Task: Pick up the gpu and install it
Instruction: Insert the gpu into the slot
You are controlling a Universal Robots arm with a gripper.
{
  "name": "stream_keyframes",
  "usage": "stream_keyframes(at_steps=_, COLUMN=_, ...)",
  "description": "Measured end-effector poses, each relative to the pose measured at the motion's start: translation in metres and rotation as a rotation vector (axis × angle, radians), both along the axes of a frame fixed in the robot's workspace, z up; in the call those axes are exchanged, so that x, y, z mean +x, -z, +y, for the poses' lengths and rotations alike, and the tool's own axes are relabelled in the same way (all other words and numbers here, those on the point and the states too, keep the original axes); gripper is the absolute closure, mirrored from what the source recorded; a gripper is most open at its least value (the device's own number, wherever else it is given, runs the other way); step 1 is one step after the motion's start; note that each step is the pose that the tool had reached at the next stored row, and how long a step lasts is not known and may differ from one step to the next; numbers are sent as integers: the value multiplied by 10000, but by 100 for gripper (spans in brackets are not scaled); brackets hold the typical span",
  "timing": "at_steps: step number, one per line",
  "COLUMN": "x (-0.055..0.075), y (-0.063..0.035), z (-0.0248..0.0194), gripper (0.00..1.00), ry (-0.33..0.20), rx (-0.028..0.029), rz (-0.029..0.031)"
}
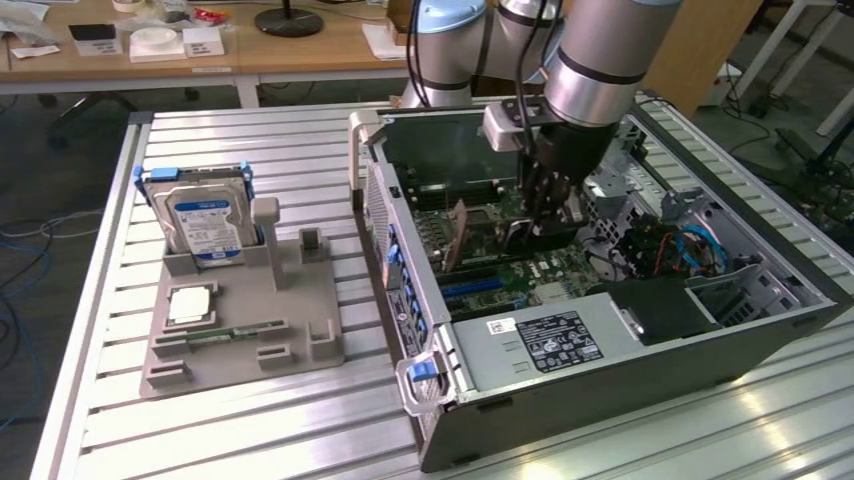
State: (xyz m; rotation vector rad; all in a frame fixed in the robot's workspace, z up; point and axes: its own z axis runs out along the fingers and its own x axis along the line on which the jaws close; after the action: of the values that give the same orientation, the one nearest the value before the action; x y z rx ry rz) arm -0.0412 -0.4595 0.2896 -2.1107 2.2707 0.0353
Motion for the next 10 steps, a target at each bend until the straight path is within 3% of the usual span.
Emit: stream_keyframes(at_steps=10, x=-75, y=26, z=5, gripper=73, ry=-1, rx=1, rz=-1)
